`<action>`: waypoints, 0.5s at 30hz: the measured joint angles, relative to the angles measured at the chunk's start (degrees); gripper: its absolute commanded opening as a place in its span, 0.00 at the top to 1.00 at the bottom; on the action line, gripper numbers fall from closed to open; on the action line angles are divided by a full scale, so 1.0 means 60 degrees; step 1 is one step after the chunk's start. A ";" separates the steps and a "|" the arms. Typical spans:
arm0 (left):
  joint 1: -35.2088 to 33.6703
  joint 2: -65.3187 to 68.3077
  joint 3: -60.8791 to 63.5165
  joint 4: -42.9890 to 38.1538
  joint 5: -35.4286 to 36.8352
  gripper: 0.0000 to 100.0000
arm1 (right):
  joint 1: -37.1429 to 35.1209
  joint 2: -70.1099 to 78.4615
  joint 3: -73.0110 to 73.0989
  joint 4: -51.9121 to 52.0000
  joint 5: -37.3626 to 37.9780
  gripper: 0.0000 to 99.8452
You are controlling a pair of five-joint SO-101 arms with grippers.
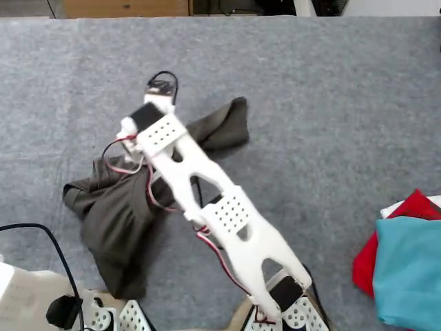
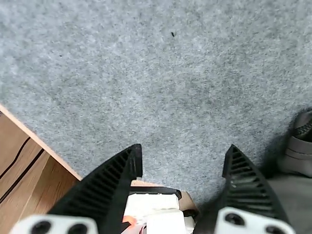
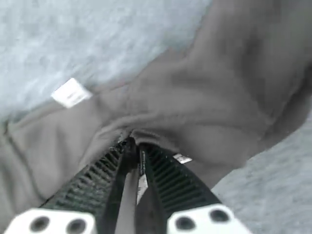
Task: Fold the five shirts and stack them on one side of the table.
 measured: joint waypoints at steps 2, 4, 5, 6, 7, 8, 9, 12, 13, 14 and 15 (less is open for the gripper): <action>0.0029 0.0000 0.0000 0.0000 0.0000 0.73 | 0.0278 -0.0044 0.0000 0.0000 0.0044 0.99; 0.0190 0.0000 0.0015 0.0000 0.0000 0.73 | 0.0557 -0.0322 0.0000 0.0000 0.0176 0.99; 0.0322 0.0000 0.0015 0.0000 0.0000 0.73 | 0.0718 -0.0557 0.0000 0.0000 0.0278 0.99; 0.0498 0.0000 0.0015 0.0000 0.0000 0.73 | 0.0879 -0.0806 0.0000 0.0000 0.0410 0.99; 0.0703 0.0000 0.0015 0.0000 0.0000 0.73 | 0.1070 -0.1055 0.0000 0.0000 0.0557 0.99; 0.0952 0.0000 0.0015 0.0000 0.0000 0.73 | 0.1260 -0.1319 0.0000 0.0000 0.0718 0.99; 0.1245 0.0000 0.0015 0.0000 0.0015 0.73 | 0.1480 -0.1582 0.0000 0.0000 0.0864 0.99; 0.2330 0.0000 0.0015 0.0000 0.0454 0.73 | 0.2154 -0.2388 0.0147 0.0000 0.1392 0.99; 0.2755 0.0000 0.0015 0.0000 0.0674 0.73 | 0.2374 -0.2696 0.0366 0.0000 0.1626 0.99; 0.3223 0.0000 0.0015 0.0000 0.0864 0.73 | 0.2593 -0.3033 0.0674 0.0000 0.1832 0.99; 0.3692 0.0000 0.0015 0.0000 0.1026 0.73 | 0.2828 -0.3370 0.1070 0.0015 0.2081 0.99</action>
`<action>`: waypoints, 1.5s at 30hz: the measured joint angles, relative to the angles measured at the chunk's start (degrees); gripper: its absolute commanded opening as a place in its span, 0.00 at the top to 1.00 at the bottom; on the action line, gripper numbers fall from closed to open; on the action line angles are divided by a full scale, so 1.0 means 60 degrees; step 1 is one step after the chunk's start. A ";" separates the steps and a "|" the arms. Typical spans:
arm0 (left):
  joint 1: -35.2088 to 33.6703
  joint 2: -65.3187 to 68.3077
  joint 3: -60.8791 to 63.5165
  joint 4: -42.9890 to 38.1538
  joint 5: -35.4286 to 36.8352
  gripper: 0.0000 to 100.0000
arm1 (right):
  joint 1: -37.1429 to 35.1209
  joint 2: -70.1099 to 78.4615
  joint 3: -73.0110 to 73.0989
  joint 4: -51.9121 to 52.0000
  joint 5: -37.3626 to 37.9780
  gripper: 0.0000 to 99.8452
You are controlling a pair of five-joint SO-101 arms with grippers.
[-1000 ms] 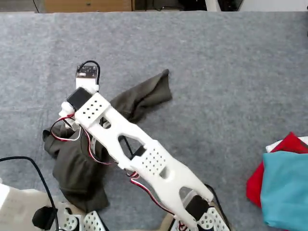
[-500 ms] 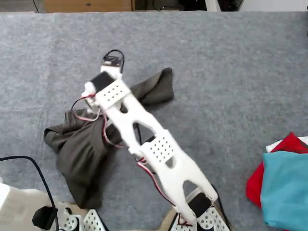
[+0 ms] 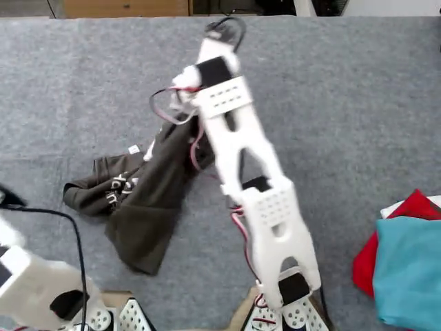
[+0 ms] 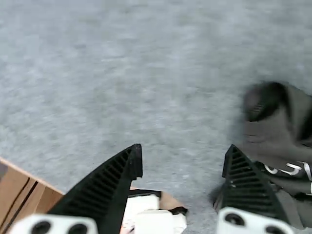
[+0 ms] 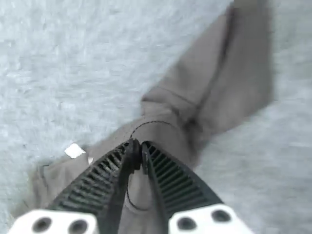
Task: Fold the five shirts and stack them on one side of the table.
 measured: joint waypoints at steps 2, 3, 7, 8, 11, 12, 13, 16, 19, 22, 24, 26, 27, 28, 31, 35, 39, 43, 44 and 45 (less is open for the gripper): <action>0.0982 0.0000 0.0000 0.0000 0.0440 0.73 | 0.0498 -0.0689 0.1070 0.0015 0.0542 0.99; 0.1451 0.0000 0.0000 0.0000 0.0703 0.73 | 0.0747 -0.1055 0.1656 0.0015 0.0806 0.99; 0.3136 0.0000 0.0000 0.0000 0.1656 0.73 | 0.1817 -0.2549 0.4147 0.0015 0.1729 0.99; 0.3473 0.0000 0.0000 0.0000 0.1890 0.73 | 0.2110 -0.2901 0.4703 0.0015 0.1949 0.99; 0.4381 0.0000 0.0000 0.0000 0.2418 0.72 | 0.3048 -0.3736 0.5934 0.0015 0.2623 0.99; 0.4645 0.0000 0.0000 0.0000 0.2623 0.72 | 0.3370 -0.3956 0.6227 0.0015 0.2857 0.99; 0.4879 0.0000 -0.0015 0.0000 0.2799 0.72 | 0.3678 -0.4147 0.6491 0.0015 0.3048 0.99; 0.5392 0.0000 -0.0190 -0.0088 0.3355 0.72 | 0.4484 -0.4469 0.7209 0.0015 0.3722 0.99; 0.5582 0.0000 -0.0322 -0.0615 0.3795 0.72 | 0.5011 -0.4498 0.7780 0.0015 0.4117 0.99; 0.5670 0.0000 -0.0322 -0.1597 0.3956 0.72 | 0.5216 -0.4498 0.8352 0.0015 0.4396 0.99; 0.5670 0.0147 -0.0322 -0.2344 0.4000 0.72 | 0.5187 -0.4498 0.8850 0.0015 0.4689 0.99; 0.5670 0.0630 -0.0337 -0.2886 0.4015 0.73 | 0.5128 -0.4513 0.9465 0.0015 0.5114 0.99; 0.5670 0.0938 -0.0322 -0.3033 0.4015 0.73 | 0.5040 -0.4513 0.9832 0.0015 0.5392 0.99; 0.5670 0.1260 -0.0322 -0.3092 0.4015 0.73 | 0.4923 -0.4513 1.0154 0.0015 0.5656 0.99; 0.5670 0.2198 -0.0322 -0.2828 0.4015 0.73 | 0.4894 -0.4513 1.0872 0.0015 0.6374 0.99; 0.5670 0.3194 -0.0952 -0.1597 0.3531 0.73 | 0.5070 -0.4513 1.0989 0.0015 0.7355 0.99; 0.5670 0.3795 -0.1656 -0.0278 0.2901 0.75 | 0.5363 -0.4557 1.0989 0.0015 0.7883 0.99; 0.5597 0.3868 -0.1524 -0.0059 0.2168 0.84 | 0.5480 -0.4557 1.0388 0.0015 0.7971 0.99; 0.5568 0.3868 -0.1363 -0.0059 0.1890 0.85 | 0.5480 -0.4557 1.0242 0.0015 0.7985 0.99; 0.5568 0.3868 -0.1143 -0.0059 0.1582 0.86 | 0.5480 -0.4557 1.0095 0.0015 0.7985 0.99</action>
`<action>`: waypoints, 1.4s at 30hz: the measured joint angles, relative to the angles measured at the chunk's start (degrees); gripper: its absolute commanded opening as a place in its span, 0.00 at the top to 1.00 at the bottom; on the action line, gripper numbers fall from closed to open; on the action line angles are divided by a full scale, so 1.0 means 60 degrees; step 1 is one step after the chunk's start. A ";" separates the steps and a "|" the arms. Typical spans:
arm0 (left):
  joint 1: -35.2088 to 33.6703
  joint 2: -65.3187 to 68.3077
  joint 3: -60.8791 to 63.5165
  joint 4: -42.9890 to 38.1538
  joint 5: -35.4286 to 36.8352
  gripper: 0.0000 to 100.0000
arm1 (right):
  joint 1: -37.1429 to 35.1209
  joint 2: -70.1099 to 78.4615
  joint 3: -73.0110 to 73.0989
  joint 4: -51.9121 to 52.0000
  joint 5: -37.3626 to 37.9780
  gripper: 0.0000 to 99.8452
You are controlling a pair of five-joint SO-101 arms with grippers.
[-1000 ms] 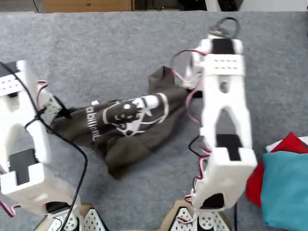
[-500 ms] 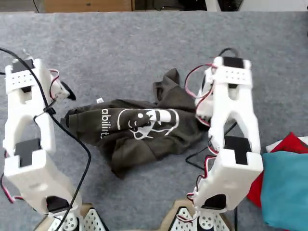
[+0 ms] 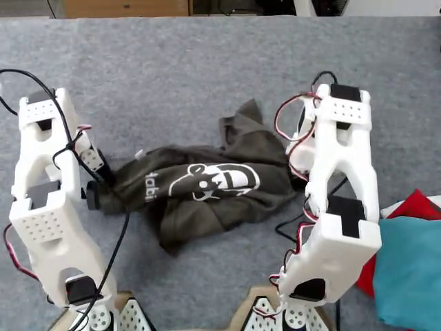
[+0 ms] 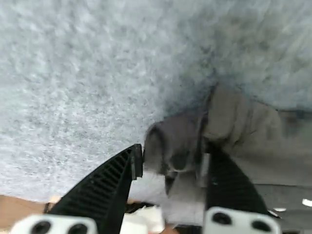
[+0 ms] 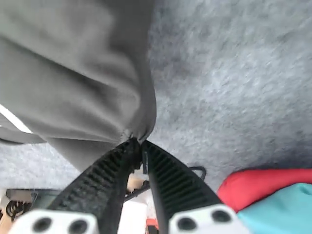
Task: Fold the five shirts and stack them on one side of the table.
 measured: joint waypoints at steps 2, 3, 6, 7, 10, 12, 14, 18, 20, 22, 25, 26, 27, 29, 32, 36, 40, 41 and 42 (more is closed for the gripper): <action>-0.0029 0.0000 0.0425 0.0000 -0.0557 0.88 | 0.0015 0.0000 -0.0249 0.0000 0.0000 0.99; -0.0073 0.0000 0.0557 0.0000 -0.0777 0.89 | 0.0015 0.0000 -0.0337 0.0000 0.0000 0.99; -0.0469 0.0000 0.0894 0.0015 -0.1275 0.91 | 0.0015 0.0000 -0.0381 0.0000 0.0000 0.99; -0.0659 0.0000 0.0967 0.0015 -0.1436 0.91 | 0.0015 0.0000 -0.0381 0.0000 0.0000 0.99; -0.1289 0.0000 0.0982 0.0015 -0.1846 0.89 | 0.0015 0.0000 -0.0381 0.0000 0.0000 0.99; -0.1626 0.0000 0.0982 0.0015 -0.1949 0.87 | 0.0015 0.0000 -0.0381 0.0000 0.0000 0.99; -0.1890 0.0000 0.0835 0.0015 -0.1993 0.85 | 0.0015 0.0000 -0.0381 0.0000 0.0000 0.99; -0.2183 0.0000 -0.0147 0.0015 -0.1729 0.83 | -0.0029 0.0000 -0.0381 0.0000 0.0000 0.99; -0.2271 0.0000 -0.0835 0.0015 -0.1216 0.82 | -0.0117 0.0000 -0.0381 0.0000 0.0000 0.99; -0.2300 0.0000 -0.1582 0.0015 -0.0659 0.81 | -0.0132 0.0000 -0.0381 -0.0029 0.0000 0.99; -0.2300 -0.0117 -0.2476 0.0015 0.0044 0.80 | -0.0132 0.0015 -0.0864 -0.0234 0.0000 0.99; -0.2300 -0.0132 -0.2681 0.0015 0.0264 0.80 | -0.0132 0.0000 -0.1158 -0.0190 0.0000 0.99; -0.2242 -0.0161 -0.2755 0.0015 0.0366 0.80 | -0.0132 0.0000 -0.1451 -0.0190 0.0000 0.99; -0.1978 -0.0176 -0.2769 0.0029 0.0542 0.80 | -0.0249 0.0000 -0.2037 -0.0147 0.0000 0.99; -0.1377 -0.0176 -0.2535 0.0029 0.0630 0.80 | -0.0513 0.0000 -0.3033 -0.0059 0.0000 0.99; -0.0747 -0.0176 -0.2110 0.0029 0.0835 0.80 | -0.0718 0.0000 -0.3941 -0.0044 0.0000 0.90; -0.0689 -0.0176 -0.1993 0.0029 0.1216 0.80 | -0.0747 0.0000 -0.4220 -0.0029 0.0000 0.76; -0.0689 -0.0176 -0.1993 0.0029 0.1245 0.80 | -0.0806 0.0000 -0.4220 -0.0029 0.0000 0.74; -0.0689 -0.0176 -0.1993 0.0029 0.1289 0.80 | -0.0908 0.0000 -0.4220 -0.0029 0.0000 0.73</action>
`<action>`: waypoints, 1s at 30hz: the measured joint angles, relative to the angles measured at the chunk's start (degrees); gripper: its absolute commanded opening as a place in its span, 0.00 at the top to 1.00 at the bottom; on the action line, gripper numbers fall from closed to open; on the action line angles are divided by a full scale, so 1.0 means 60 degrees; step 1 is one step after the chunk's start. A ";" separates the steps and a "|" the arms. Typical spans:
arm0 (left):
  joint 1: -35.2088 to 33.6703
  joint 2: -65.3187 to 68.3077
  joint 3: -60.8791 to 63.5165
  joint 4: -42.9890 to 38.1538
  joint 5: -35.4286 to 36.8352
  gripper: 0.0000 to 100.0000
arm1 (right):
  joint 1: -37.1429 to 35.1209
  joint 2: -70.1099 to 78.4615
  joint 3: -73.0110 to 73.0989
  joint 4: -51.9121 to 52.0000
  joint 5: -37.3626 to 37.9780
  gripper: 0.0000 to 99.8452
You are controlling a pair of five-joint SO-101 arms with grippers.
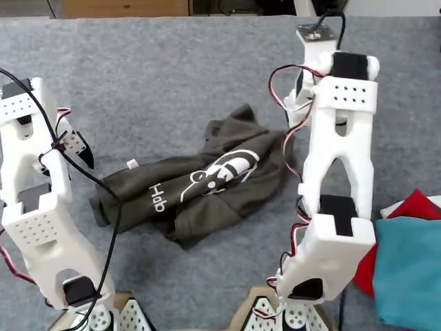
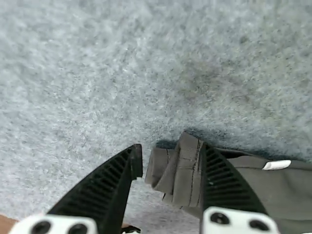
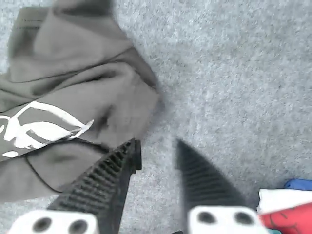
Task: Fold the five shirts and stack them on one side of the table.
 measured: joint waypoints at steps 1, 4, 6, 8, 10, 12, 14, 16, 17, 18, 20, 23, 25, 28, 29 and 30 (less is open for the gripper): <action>0.0000 0.0000 0.0000 0.0000 0.0059 0.80 | -0.0132 0.0000 0.0000 0.0000 0.0000 0.73; 0.0000 0.0000 0.0000 0.0000 0.0381 0.80 | -0.0381 0.0000 0.0000 -0.0249 0.0000 0.73; 0.0015 0.0190 -0.0015 0.0000 0.0601 0.80 | -0.0396 0.0000 -0.0015 -0.0674 -0.0073 0.73; 0.0015 0.0674 -0.0015 0.0000 0.0835 0.80 | -0.0366 0.0000 -0.0015 -0.1172 -0.0308 0.73; 0.0029 0.1289 -0.0015 0.0000 0.1128 0.80 | -0.0366 0.0000 -0.0015 -0.1568 -0.0630 0.73; 0.0044 0.1861 -0.0015 0.0000 0.1377 0.80 | -0.0366 0.0000 -0.0015 -0.1817 -0.0864 0.73; 0.0059 0.2051 -0.0029 0.0000 0.1568 0.80 | -0.0366 0.0000 -0.0015 -0.1934 -0.0982 0.73; 0.0073 0.2081 -0.0029 0.0000 0.1656 0.80 | -0.0366 0.0103 -0.0015 -0.1949 -0.1040 0.73; 0.0073 0.2081 -0.0029 0.0000 0.1714 0.80 | -0.0366 0.0190 -0.0015 -0.1949 -0.1040 0.73; 0.0088 0.2081 -0.0029 0.0000 0.1773 0.80 | -0.0366 0.0308 -0.0015 -0.1949 -0.1040 0.73; 0.0088 0.2081 -0.0059 0.0000 0.1846 0.80 | -0.0366 0.0527 -0.0015 -0.1949 -0.1040 0.73; 0.0088 0.2110 -0.0220 0.0029 0.1846 0.80 | -0.0366 0.0703 -0.0015 -0.1949 -0.1040 0.73; 0.0103 0.2110 -0.0278 0.0029 0.1963 0.80 | -0.0366 0.0806 -0.0015 -0.1949 -0.1040 0.73; 0.0220 0.2022 -0.0278 0.0029 0.2125 0.80 | -0.0366 0.0864 -0.0015 -0.1978 -0.1040 0.73; 0.0278 0.1890 -0.0249 0.0029 0.2168 0.80 | -0.0366 0.0879 -0.0015 -0.1978 -0.1040 0.73; 0.0381 0.1641 -0.0176 0.0029 0.2183 0.80 | -0.0366 0.0982 -0.0015 -0.1978 -0.1040 0.73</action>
